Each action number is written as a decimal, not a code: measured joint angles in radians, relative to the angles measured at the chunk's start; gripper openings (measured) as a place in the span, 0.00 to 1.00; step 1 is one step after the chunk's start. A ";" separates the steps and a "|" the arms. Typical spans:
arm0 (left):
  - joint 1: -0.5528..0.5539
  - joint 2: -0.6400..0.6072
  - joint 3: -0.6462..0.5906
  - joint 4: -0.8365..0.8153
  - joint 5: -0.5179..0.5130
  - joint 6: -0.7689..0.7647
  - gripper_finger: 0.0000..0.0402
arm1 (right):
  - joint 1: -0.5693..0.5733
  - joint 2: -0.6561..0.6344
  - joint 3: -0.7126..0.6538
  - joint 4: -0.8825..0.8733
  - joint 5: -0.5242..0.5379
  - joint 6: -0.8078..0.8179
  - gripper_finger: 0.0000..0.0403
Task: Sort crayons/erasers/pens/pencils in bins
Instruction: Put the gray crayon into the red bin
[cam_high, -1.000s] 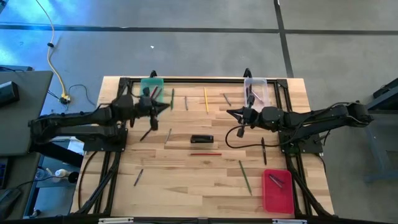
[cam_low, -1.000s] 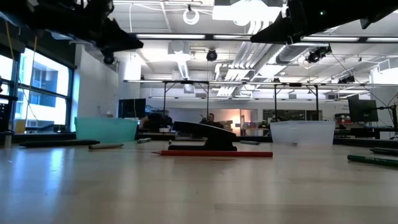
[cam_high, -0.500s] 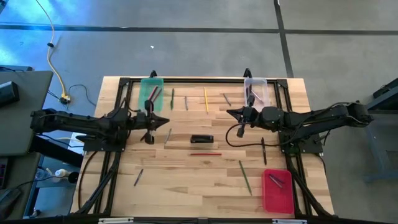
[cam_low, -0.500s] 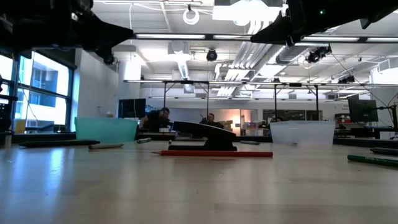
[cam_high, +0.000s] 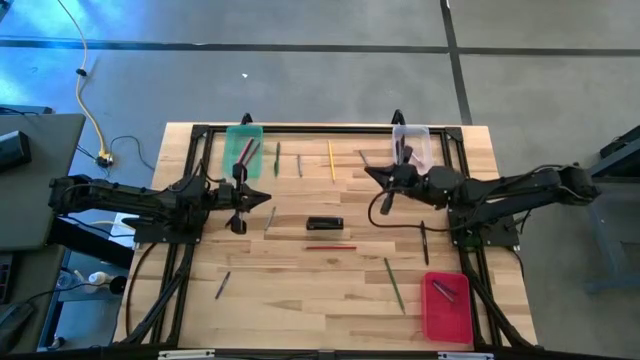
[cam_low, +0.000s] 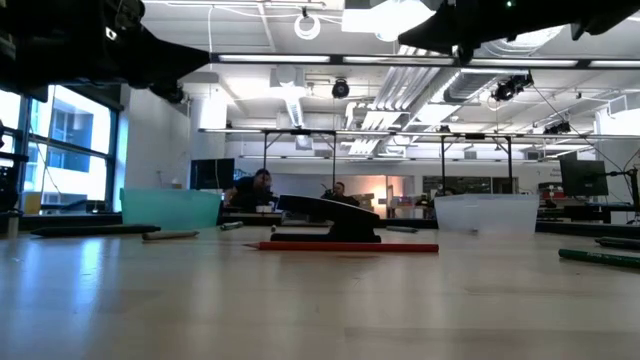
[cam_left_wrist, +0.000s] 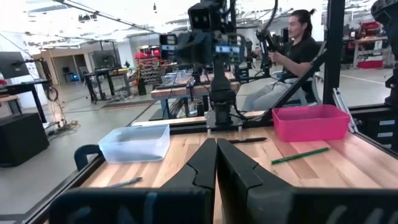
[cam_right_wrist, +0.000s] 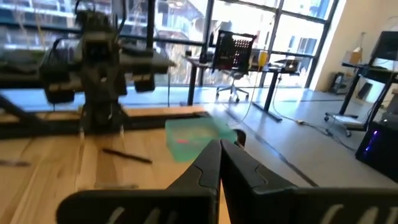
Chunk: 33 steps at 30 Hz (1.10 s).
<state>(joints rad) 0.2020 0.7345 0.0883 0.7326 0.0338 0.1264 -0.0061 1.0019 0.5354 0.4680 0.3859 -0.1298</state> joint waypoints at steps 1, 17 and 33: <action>0.000 0.000 0.000 -0.002 0.000 0.002 0.01 | -0.003 0.000 0.012 -0.008 0.000 0.009 0.00; 0.000 0.000 0.000 0.000 0.000 -0.020 0.01 | -0.111 0.141 0.388 -0.778 0.093 0.271 0.00; 0.000 0.000 0.000 -0.002 0.007 -0.027 0.01 | -0.392 0.561 0.781 -1.187 -0.150 0.394 0.06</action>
<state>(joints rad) 0.2024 0.7349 0.0883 0.7303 0.0410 0.0990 -0.3985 1.5631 1.3167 -0.7191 0.2356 0.2646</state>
